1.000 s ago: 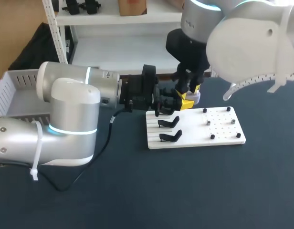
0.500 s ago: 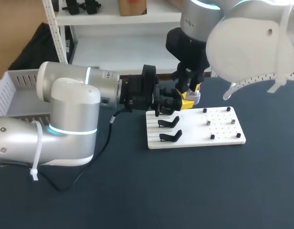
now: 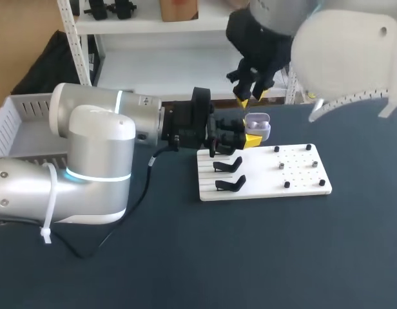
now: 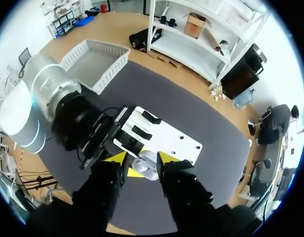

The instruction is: Pick up each earbud case from the left stands, insert the matching earbuds, close the lid, and place the case in the box.

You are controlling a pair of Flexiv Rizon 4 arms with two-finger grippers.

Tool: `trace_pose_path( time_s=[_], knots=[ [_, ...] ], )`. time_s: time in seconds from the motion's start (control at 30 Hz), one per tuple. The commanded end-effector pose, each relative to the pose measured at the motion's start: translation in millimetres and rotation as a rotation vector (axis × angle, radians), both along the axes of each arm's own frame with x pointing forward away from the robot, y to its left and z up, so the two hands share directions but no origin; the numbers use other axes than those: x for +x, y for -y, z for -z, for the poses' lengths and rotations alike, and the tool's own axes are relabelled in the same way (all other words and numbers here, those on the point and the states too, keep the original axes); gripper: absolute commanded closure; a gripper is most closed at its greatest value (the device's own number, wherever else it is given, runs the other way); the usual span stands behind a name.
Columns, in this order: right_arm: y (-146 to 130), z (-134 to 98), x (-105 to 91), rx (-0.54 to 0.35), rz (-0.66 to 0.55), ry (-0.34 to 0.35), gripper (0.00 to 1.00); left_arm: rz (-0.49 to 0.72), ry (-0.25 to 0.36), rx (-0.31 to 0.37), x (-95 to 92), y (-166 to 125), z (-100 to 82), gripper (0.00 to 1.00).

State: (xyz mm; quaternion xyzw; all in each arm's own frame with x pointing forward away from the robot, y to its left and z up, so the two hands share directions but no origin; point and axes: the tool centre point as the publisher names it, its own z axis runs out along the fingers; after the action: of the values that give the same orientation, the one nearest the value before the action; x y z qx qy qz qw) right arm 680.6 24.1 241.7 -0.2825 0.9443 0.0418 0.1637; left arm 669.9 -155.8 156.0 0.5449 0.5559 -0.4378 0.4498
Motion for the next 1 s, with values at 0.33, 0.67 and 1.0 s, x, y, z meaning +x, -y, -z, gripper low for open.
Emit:
trace_pose_path(
  time_s=[0.33,0.67,1.0],
  knots=[
    [17.9,45.1,44.0,-0.017,0.112,-0.032,0.63,-0.005,0.002,-0.003,-1.2,0.4,0.4,1.0],
    [32.8,51.8,31.7,-0.038,0.128,-0.053,0.64,-0.005,0.002,-0.003,-1.2,0.4,0.4,1.0],
    [42.0,36.2,3.8,-0.035,0.112,-0.045,0.64,-0.005,0.002,-0.003,-1.2,0.4,0.4,1.0]
  ],
)
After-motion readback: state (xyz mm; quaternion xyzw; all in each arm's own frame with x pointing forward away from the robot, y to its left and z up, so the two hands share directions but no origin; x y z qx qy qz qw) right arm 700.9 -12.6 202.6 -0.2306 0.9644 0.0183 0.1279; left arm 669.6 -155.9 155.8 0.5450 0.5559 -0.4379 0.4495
